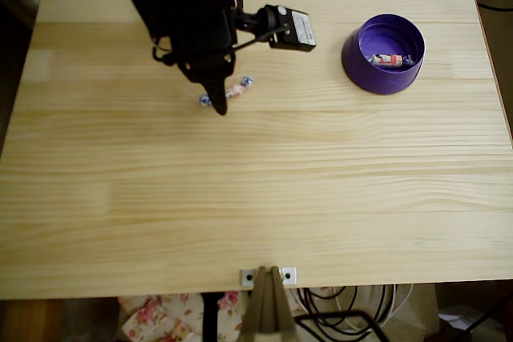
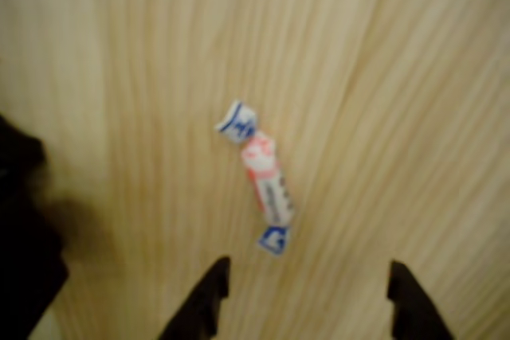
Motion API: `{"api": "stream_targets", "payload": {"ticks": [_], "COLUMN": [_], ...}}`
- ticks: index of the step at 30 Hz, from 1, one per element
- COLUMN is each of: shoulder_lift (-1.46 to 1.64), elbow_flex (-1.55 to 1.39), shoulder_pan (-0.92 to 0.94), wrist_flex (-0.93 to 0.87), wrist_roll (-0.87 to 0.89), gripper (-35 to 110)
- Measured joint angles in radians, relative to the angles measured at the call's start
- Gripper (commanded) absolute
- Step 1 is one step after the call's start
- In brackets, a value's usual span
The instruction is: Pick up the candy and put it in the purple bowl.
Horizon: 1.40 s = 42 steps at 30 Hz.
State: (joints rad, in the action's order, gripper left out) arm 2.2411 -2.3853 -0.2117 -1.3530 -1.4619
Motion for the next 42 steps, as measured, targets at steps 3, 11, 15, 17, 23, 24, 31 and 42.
{"api": "stream_targets", "payload": {"ticks": [3,11,15,17,23,24,31,42], "shoulder_lift": [0.003,0.003,0.002,-0.002,-0.018,-0.026,-0.112,-0.129], "elbow_flex": [-0.011,-0.097,-0.132,-0.144,-0.163,-0.163,-0.175,-0.190], "shoulder_pan": [-0.058,-0.124,-0.114,-0.095,-0.048,-0.044,-0.018,-0.023], "wrist_flex": [0.032,0.137,0.164,0.181,0.212,0.215,0.284,0.344], "wrist_roll": [0.025,0.066,0.055,0.043,0.009,0.003,0.003,0.011], "gripper": [27,27,27,27,25,24,24,14]}}
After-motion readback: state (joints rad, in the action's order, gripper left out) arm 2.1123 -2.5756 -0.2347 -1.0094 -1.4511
